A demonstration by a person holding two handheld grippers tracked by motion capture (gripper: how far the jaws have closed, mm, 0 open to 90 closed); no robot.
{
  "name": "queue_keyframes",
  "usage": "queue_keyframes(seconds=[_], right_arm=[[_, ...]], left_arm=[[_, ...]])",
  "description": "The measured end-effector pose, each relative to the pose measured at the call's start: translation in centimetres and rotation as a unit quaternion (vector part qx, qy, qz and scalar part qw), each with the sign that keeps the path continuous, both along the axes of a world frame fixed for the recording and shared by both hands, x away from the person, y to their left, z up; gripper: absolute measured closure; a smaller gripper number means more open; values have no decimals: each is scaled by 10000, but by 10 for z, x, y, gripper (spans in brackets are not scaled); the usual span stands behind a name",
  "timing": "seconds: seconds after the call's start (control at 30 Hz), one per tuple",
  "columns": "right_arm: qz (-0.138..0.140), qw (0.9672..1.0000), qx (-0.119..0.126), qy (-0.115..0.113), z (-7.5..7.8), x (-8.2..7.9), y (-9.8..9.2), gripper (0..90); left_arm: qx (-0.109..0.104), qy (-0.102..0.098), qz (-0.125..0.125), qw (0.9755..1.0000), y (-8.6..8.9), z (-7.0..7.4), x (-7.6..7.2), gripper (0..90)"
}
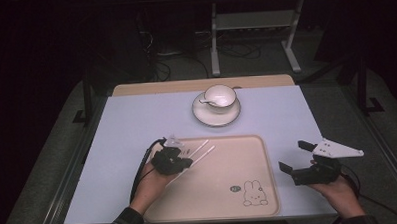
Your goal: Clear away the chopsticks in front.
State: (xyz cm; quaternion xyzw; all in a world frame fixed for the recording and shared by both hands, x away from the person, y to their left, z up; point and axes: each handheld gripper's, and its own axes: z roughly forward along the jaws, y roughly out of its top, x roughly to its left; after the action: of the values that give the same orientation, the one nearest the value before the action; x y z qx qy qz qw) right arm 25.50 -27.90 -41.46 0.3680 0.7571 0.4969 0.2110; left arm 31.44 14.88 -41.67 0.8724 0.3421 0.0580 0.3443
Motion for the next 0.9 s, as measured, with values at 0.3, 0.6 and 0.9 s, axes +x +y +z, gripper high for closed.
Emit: queue_keyframes(seconds=[0.3, 0.6, 0.9], right_arm=[[38, 10000, -1, -2, -1, 0, -1, 0], [60, 10000, -47, -1, 0, 2, 2, 0], [61, 10000, -59, -8, 0, 2, 2, 0]], left_arm=[[99, 63, -583, 9982, -52, -14, 26, 895], [163, -50, -501, 9986, -65, -22, 50, 895], [45, -38, -85, 9999, -43, -23, 68, 896]])
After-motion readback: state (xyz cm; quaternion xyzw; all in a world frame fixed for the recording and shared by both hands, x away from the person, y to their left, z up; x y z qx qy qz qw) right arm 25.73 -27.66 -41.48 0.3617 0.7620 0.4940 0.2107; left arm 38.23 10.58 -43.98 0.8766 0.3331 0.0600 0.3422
